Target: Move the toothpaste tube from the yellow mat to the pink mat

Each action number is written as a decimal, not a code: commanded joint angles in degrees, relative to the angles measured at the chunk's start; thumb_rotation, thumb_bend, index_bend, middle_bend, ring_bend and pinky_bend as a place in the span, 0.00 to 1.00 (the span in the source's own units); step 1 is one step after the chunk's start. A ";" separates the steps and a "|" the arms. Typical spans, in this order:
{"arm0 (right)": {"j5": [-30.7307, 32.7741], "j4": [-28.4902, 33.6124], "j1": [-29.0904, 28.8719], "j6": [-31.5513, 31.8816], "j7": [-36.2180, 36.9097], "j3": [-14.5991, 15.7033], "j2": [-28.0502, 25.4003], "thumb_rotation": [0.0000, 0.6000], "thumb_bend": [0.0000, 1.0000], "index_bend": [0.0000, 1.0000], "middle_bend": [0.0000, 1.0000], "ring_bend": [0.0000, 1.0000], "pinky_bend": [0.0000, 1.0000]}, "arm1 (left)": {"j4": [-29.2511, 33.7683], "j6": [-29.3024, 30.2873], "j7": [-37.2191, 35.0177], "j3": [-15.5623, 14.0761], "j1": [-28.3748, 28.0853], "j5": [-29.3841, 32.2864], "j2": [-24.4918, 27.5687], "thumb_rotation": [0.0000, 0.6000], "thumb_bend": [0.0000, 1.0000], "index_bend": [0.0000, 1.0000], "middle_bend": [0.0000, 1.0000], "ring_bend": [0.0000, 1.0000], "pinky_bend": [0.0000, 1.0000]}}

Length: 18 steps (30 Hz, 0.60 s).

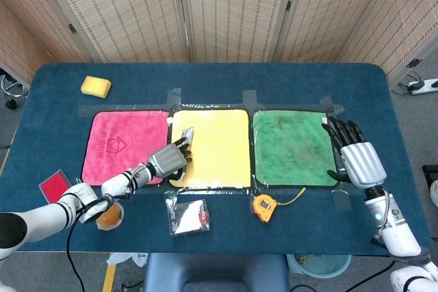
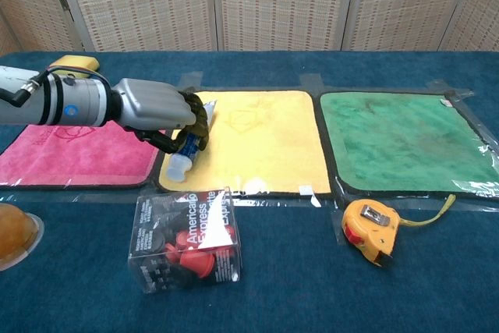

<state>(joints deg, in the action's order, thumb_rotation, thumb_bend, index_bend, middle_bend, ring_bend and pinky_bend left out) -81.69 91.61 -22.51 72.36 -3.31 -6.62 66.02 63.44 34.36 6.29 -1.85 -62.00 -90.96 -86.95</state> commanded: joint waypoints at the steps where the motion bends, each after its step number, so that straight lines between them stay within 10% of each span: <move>1: -0.18 0.07 0.06 0.12 0.07 -0.06 0.02 1.00 0.15 0.00 0.00 0.00 0.00 | -0.10 0.37 0.51 -0.44 0.67 0.44 0.67 0.03 0.93 0.30 0.27 0.13 0.00; 18: -0.94 0.66 0.45 0.80 0.02 -0.52 0.14 1.00 0.15 0.00 0.00 0.00 0.00 | -1.92 2.12 0.15 -1.88 6.34 4.85 5.11 0.03 0.93 0.31 0.30 0.16 0.00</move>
<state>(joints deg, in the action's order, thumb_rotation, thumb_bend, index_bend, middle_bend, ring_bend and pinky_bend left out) -82.63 92.27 -22.06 73.17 -3.29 -7.15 66.15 61.57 36.44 6.39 -3.69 -55.75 -86.21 -81.93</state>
